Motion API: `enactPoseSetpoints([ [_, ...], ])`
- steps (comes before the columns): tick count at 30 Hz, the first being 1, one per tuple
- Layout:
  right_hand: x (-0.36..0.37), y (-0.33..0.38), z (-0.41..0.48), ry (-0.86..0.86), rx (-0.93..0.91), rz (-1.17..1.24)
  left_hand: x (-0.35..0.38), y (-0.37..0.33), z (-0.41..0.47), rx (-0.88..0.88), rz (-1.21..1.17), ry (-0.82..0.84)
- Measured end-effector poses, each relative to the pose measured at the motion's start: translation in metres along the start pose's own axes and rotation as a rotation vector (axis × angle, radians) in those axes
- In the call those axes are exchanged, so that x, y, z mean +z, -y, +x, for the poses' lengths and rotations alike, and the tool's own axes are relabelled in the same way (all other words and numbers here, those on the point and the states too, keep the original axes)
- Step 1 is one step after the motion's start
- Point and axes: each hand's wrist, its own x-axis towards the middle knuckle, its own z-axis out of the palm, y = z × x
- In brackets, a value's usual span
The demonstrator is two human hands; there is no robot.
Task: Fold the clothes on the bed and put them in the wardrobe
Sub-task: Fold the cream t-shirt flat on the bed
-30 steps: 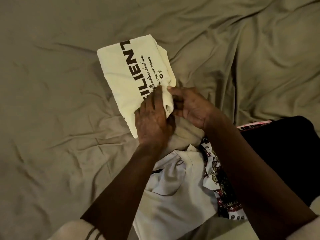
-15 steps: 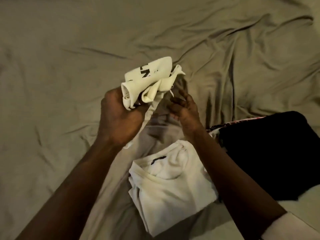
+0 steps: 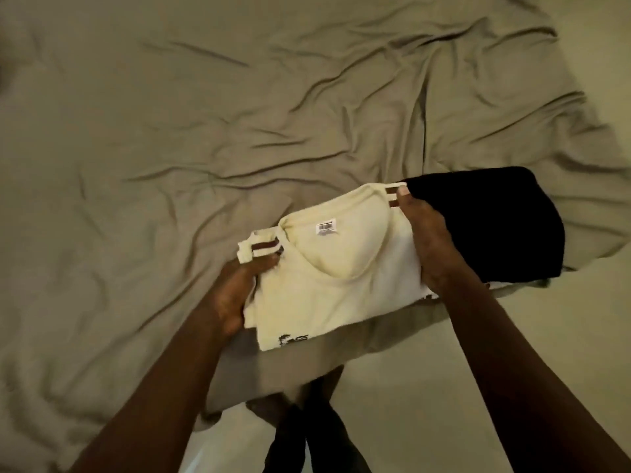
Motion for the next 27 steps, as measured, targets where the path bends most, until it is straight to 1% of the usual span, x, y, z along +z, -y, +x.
enactPoseSetpoints([
  [2, 0.005, -0.028, 0.011, -0.008, 0.010, -0.096, -0.008, 0.038, 0.010, 0.185, 0.176, -0.179],
  [3, 0.009, -0.037, 0.017, -0.021, -0.025, -0.170, -0.007, 0.046, 0.013, 0.269, 0.225, -0.267],
  [4, 0.013, -0.047, 0.020, -0.057, -0.054, -0.259, -0.007, 0.055, 0.012, 0.305, 0.273, -0.353],
  [5, 0.015, -0.050, 0.023, -0.111, -0.088, -0.298, -0.005, 0.058, 0.013, 0.341, 0.331, -0.418],
  [6, 0.017, -0.052, 0.025, -0.140, -0.135, -0.282, -0.004, 0.059, 0.010, 0.373, 0.412, -0.470],
  [8, 0.021, -0.047, 0.027, -0.201, -0.228, -0.234, -0.001, 0.057, 0.007, 0.453, 0.532, -0.521],
  [10, 0.023, -0.043, 0.028, -0.259, -0.310, -0.254, 0.001, 0.050, 0.005, 0.510, 0.616, -0.570],
  [12, 0.025, -0.043, 0.027, -0.291, -0.376, -0.329, -0.001, 0.047, 0.007, 0.498, 0.747, -0.654],
  [14, 0.027, -0.047, 0.029, -0.285, -0.392, -0.489, -0.004, 0.049, 0.009, 0.466, 0.907, -0.718],
  [16, 0.025, -0.054, 0.033, -0.312, -0.408, -0.617, -0.006, 0.053, 0.012, 0.446, 1.005, -0.754],
  [18, 0.024, -0.056, 0.034, -0.356, -0.439, -0.663, -0.009, 0.053, 0.015, 0.477, 1.001, -0.789],
  [21, 0.025, -0.052, 0.034, -0.359, -0.456, -0.622, -0.012, 0.048, 0.021, 0.476, 0.890, -0.827],
  [24, 0.024, -0.042, 0.029, -0.362, -0.389, -0.604, -0.009, 0.047, 0.016, 0.321, 0.789, -0.901],
  [26, 0.023, -0.041, 0.019, -0.384, -0.302, -0.667, 0.000, 0.054, 0.003, 0.237, 0.824, -0.914],
  [27, 0.024, -0.043, 0.014, -0.390, -0.272, -0.734, 0.005, 0.059, -0.004, 0.243, 0.877, -0.890],
])
